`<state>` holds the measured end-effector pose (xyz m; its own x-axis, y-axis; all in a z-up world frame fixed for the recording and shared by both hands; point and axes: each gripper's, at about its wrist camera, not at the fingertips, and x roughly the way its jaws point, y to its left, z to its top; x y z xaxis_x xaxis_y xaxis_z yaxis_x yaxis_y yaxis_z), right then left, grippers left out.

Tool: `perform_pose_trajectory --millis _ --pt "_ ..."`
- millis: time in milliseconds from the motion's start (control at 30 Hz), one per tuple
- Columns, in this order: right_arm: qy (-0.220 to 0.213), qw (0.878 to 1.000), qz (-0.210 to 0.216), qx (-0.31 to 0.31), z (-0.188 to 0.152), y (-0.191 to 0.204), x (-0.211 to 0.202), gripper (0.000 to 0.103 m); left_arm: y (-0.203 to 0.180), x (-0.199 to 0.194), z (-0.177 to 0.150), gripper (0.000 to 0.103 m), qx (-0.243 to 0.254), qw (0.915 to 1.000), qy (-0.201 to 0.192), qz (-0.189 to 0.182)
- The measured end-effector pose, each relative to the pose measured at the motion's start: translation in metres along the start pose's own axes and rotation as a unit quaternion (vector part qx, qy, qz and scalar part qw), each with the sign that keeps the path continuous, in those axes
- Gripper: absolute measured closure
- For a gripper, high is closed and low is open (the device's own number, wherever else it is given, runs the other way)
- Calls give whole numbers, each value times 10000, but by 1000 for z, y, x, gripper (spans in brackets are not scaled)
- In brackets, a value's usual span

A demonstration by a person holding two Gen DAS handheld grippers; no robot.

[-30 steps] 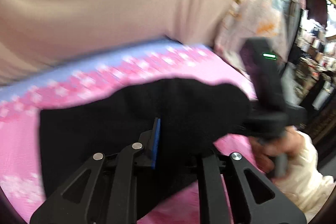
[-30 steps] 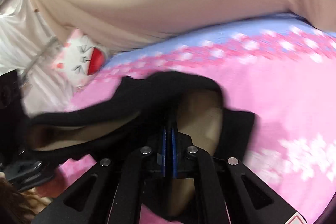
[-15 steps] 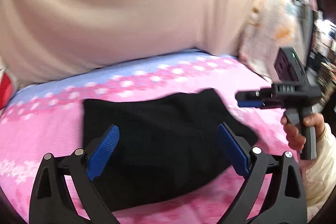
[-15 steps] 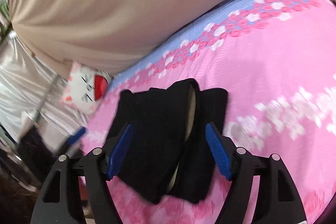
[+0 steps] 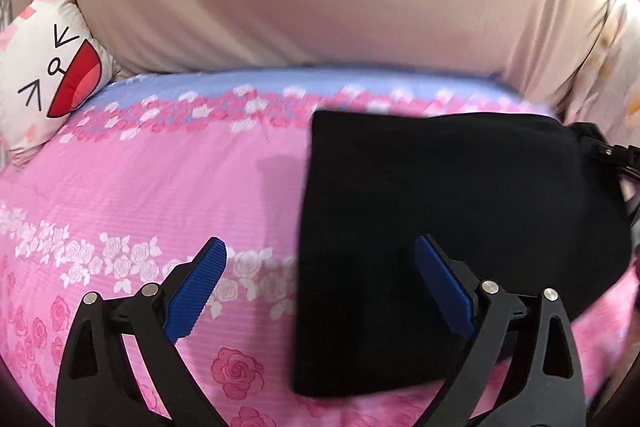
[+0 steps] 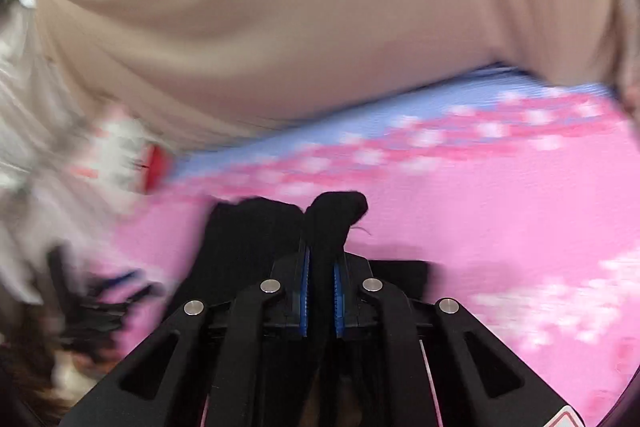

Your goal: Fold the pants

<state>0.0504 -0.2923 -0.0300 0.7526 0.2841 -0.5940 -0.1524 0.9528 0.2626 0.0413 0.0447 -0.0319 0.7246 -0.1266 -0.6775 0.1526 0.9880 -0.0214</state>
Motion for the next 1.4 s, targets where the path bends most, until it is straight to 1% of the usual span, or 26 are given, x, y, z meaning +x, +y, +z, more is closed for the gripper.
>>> perform_pose_trajectory --millis 33,67,100,133,167,200,233,267,333,367,400,433,467,500,533,567,633,700,800,867,967,1067,1133,1233,1333,1400 --pt "336 9986 -405 -46 -8 -10 24 92 -2 9 -4 9 46 9999 111 78" --pt "818 9947 -624 64 -20 -26 52 83 -3 18 -7 9 26 9997 222 107" --pt "729 9955 -489 362 -26 -36 56 82 -2 22 -9 9 -75 9996 259 72" --pt "485 9952 -267 805 -26 -43 44 82 -2 21 -8 9 -127 9996 248 100" --pt "317 9941 -182 1023 -23 -44 29 82 0 19 -8 9 -149 9995 242 112" --pt "2 9943 -206 1044 -19 -38 10 82 3 17 -8 9 -151 9995 244 110" --pt "-340 9955 -172 863 -12 -23 -10 84 5 18 -8 9 -158 9995 262 95" --pt "-417 9969 5 666 -4 -5 -21 87 6 20 -9 9 -168 9994 286 90" --pt "-227 9970 564 470 5 28 -18 88 6 21 -11 9 -232 9992 316 79" --pt "20 9956 873 344 6 47 -5 88 6 21 -12 7 -242 9992 305 109" --pt "297 9945 995 161 5 66 15 89 5 21 -12 6 -217 9991 292 201" --pt "496 9949 878 -41 2 77 36 89 2 18 -13 5 -192 9991 284 256" --pt "657 9961 561 -201 -1 81 56 92 0 18 -12 5 -188 9989 300 305" --pt "749 9968 148 -247 -3 77 74 94 0 18 -12 5 -215 9987 334 321" --pt "891 9946 -516 -131 -5 63 99 103 2 18 -12 5 -283 9985 375 287" --pt "919 9945 -450 233 -6 50 107 103 3 18 -12 5 -318 9983 396 284" --pt "860 9941 -152 642 -1 50 93 100 5 17 -12 5 -328 9978 444 356" --pt "687 9972 159 235 6 84 74 98 9 15 -12 5 -362 9975 450 410" --pt "758 9938 620 -528 10 138 72 98 13 15 -10 5 -415 9969 535 393" --pt "860 9890 704 -975 12 169 91 98 17 13 -10 5 -467 9964 578 420" --pt "1148 9823 513 -1389 13 202 142 98 22 9 -10 5 -462 9956 568 588" --pt "1472 9744 277 -1674 0 216 186 99 29 6 -12 5 -479 9944 568 749" --pt "1354 9722 217 -1896 -12 224 199 100 34 6 -13 5 -480 9937 568 839" --pt "1213 9689 59 -2154 -16 234 204 100 39 10 -14 5 -496 9932 621 848" --pt "1116 9683 172 -2227 -19 236 208 100 40 13 -14 5 -538 9927 661 855" --pt "1139 9730 485 -1948 -12 227 201 98 41 12 -14 5 -579 9925 691 823"
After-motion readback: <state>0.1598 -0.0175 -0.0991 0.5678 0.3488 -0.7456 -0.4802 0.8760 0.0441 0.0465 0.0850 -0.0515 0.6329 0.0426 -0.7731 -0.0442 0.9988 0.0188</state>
